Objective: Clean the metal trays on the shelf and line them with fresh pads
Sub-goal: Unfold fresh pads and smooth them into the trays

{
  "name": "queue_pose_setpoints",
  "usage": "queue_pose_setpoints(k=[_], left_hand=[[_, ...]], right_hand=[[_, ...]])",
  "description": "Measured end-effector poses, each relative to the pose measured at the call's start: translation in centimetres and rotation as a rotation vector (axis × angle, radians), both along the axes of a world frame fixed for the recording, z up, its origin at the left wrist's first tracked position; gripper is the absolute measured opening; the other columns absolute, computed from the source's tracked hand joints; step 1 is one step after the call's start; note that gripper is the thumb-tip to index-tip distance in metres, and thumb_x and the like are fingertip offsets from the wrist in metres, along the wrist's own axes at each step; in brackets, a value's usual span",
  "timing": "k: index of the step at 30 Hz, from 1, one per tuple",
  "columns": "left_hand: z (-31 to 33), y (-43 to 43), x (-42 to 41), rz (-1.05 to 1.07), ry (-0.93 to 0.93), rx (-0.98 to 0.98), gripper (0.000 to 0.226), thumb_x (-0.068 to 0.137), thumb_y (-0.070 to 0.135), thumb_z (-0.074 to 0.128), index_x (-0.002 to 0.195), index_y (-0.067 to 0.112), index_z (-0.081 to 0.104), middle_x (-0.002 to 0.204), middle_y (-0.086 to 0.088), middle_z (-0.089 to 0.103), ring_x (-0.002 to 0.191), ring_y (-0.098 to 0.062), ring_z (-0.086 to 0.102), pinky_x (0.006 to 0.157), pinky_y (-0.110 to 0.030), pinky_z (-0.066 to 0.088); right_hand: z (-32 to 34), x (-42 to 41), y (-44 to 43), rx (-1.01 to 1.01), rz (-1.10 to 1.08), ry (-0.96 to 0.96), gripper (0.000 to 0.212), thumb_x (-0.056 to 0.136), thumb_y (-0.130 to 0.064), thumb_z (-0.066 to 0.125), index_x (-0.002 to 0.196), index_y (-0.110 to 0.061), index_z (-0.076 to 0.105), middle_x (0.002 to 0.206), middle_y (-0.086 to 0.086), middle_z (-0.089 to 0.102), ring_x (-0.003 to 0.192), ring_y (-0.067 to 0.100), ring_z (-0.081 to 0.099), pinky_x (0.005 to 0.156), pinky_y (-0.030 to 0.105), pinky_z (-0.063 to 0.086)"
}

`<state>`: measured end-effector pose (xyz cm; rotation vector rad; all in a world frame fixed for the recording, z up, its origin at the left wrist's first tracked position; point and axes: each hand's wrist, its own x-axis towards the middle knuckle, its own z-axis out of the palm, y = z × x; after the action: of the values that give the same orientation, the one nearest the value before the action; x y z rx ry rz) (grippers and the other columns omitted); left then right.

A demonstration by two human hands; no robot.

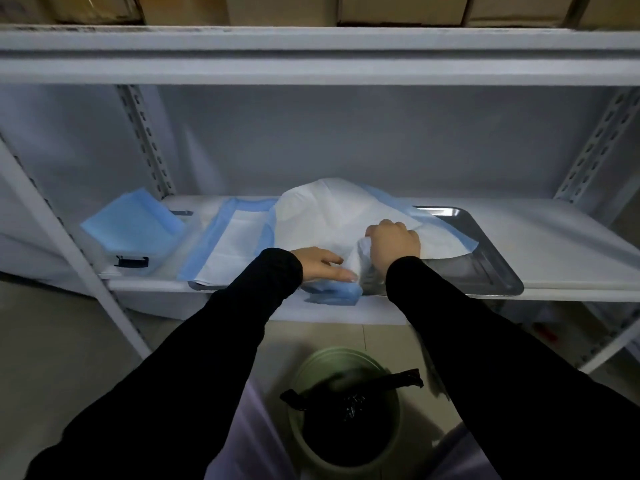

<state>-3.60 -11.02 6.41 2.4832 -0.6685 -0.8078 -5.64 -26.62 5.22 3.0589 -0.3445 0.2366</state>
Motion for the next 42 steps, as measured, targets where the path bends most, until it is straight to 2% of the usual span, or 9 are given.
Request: queue_pose_setpoints(k=[5,8,13,21,27,32,35,37,42], left_hand=[[0.1,0.4,0.9,0.004,-0.131,0.106,0.072,0.079,0.027,0.074,0.142,0.018,0.041,0.139,-0.003,0.048,0.127,-0.022,0.046,0.104,-0.027,0.035],[0.5,0.7,1.7,0.042,-0.414,0.167,0.035,0.09,0.013,0.051,0.124,0.016,0.06,0.128,-0.006,0.059,0.116,-0.026,0.054,0.097,-0.03,0.042],[1.5,1.0,2.0,0.255,-0.781,0.328,0.038,0.093,0.002,0.034,0.127,0.015,0.048,0.115,-0.011,0.06,0.106,-0.029,0.058,0.075,-0.034,0.044],[1.7,0.8,3.3,0.6,-0.417,-0.592,0.064,0.084,-0.017,0.019,0.127,0.012,0.056,0.131,-0.011,0.055,0.122,-0.027,0.05,0.1,-0.028,0.039],[2.5,1.3,3.8,0.48,-0.301,-0.735,0.054,0.09,-0.014,0.024,0.122,0.011,0.06,0.136,-0.009,0.052,0.128,-0.024,0.047,0.107,-0.037,0.039],[2.9,1.3,3.7,0.502,0.175,-1.09,0.041,0.086,0.0,0.027,0.099,0.006,0.065,0.109,-0.012,0.066,0.119,-0.031,0.051,0.108,-0.038,0.038],[3.7,1.5,3.3,0.402,0.246,-1.094,0.028,0.088,0.023,0.045,0.089,0.01,0.069,0.101,-0.011,0.067,0.1,-0.021,0.059,0.092,-0.026,0.045],[3.8,1.5,3.4,0.308,0.077,-0.95,0.01,0.083,0.006,0.063,0.09,0.012,0.068,0.094,-0.006,0.066,0.087,-0.006,0.065,0.087,-0.019,0.046],[3.7,1.7,4.0,0.216,-0.203,-0.72,0.039,0.08,-0.02,0.056,0.117,-0.006,0.057,0.106,-0.003,0.061,0.081,0.014,0.06,0.076,0.002,0.044]], right_hand=[[0.0,0.3,0.1,0.057,-0.035,-0.011,0.036,0.092,-0.007,0.041,0.128,-0.013,0.048,0.123,0.01,0.054,0.118,0.029,0.048,0.092,0.037,0.042],[-0.1,0.3,0.1,0.091,-0.063,-0.023,0.037,0.091,-0.006,0.041,0.127,-0.011,0.046,0.122,0.011,0.056,0.118,0.029,0.049,0.095,0.039,0.041],[-0.3,0.3,0.0,0.126,-0.078,-0.072,0.04,0.089,-0.005,0.039,0.128,-0.012,0.039,0.117,0.01,0.06,0.113,0.031,0.054,0.101,0.045,0.035],[0.3,0.6,0.1,0.351,-0.011,-0.208,0.036,0.089,0.002,0.037,0.119,-0.014,0.046,0.111,0.007,0.066,0.097,0.028,0.061,0.087,0.034,0.043],[-0.2,1.2,-0.1,0.629,0.087,-0.108,0.054,0.09,0.0,0.035,0.141,-0.018,0.038,0.137,0.008,0.051,0.122,0.027,0.051,0.099,0.036,0.043],[-0.8,2.0,0.7,0.618,0.237,0.013,0.072,0.09,-0.003,0.04,0.151,-0.028,0.011,0.151,0.003,0.036,0.132,0.031,0.036,0.11,0.041,0.034],[-1.0,2.4,1.1,0.708,0.242,0.023,0.07,0.093,-0.014,0.042,0.15,-0.036,0.007,0.149,0.004,0.039,0.132,0.032,0.035,0.11,0.042,0.032],[-1.0,2.5,1.2,0.73,0.237,0.006,0.069,0.093,-0.018,0.046,0.151,-0.034,0.01,0.149,0.004,0.038,0.135,0.031,0.032,0.11,0.04,0.03],[-0.4,2.5,1.4,0.586,0.213,-0.116,0.045,0.091,-0.03,0.056,0.134,-0.016,0.049,0.143,0.002,0.043,0.131,0.027,0.034,0.103,0.032,0.031]])
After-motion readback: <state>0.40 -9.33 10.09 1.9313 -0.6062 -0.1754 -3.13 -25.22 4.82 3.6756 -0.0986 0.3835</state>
